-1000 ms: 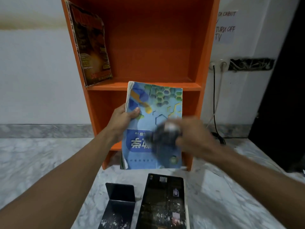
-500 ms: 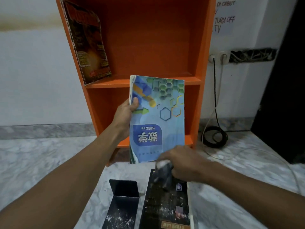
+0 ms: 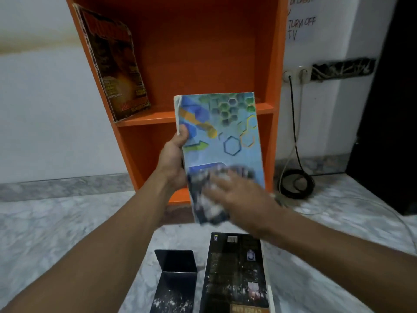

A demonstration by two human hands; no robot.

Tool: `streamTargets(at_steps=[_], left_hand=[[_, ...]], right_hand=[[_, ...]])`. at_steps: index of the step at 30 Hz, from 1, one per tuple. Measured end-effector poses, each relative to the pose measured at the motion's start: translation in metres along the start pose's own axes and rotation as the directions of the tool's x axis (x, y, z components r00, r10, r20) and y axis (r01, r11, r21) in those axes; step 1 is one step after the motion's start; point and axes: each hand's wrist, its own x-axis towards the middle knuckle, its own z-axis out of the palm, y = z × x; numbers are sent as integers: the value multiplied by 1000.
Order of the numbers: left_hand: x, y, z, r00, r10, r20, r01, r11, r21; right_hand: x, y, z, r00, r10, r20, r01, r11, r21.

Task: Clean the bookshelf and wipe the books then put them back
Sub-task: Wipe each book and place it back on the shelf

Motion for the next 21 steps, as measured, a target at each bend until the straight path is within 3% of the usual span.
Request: streamTargets(at_steps=[2, 3, 5, 6, 8, 10, 13, 15, 16, 18, 19, 21], left_hand=[[-2, 3, -13, 999, 30, -13, -30, 999, 12], [-2, 5, -17, 999, 38, -20, -38, 999, 22], [-4, 4, -18, 998, 46, -35, -45, 998, 51], [-5, 3, -17, 998, 43, -43, -41, 997, 58], [-6, 0, -14, 998, 30, -56, -25, 996, 90], [-7, -2, -5, 999, 14, -40, -9, 992, 125], [-10, -2, 13, 999, -43, 0, 42, 995, 95], [-9, 1, 15, 998, -44, 34, 43, 998, 40], [-8, 3, 13, 999, -24, 27, 24, 999, 23], [-7, 5, 5, 999, 37, -12, -37, 999, 4], [-7, 6, -1, 997, 64, -32, -64, 998, -1], [-5, 5, -12, 991, 97, -93, -96, 995, 16]], right_hand=[[-17, -11, -6, 961, -36, 274, -11, 986, 167], [-18, -11, -13, 958, 5, 288, -73, 971, 225], [-6, -6, -37, 972, 152, 178, -207, 915, 346], [5, 0, -49, 974, 226, 25, -217, 890, 402], [29, 15, -72, 891, 328, -312, -164, 876, 454], [53, 28, -80, 794, 337, -506, -142, 912, 385], [59, 26, -54, 807, 357, -471, -268, 931, 247], [32, 10, -21, 868, 185, -461, -184, 982, 47], [16, 2, -6, 903, 89, -421, -113, 993, -33], [-12, -16, 10, 990, 23, -142, -25, 1000, -12], [-22, -22, 12, 999, 13, 45, -17, 997, 80], [-30, -24, 16, 946, -13, 324, -64, 972, 225]])
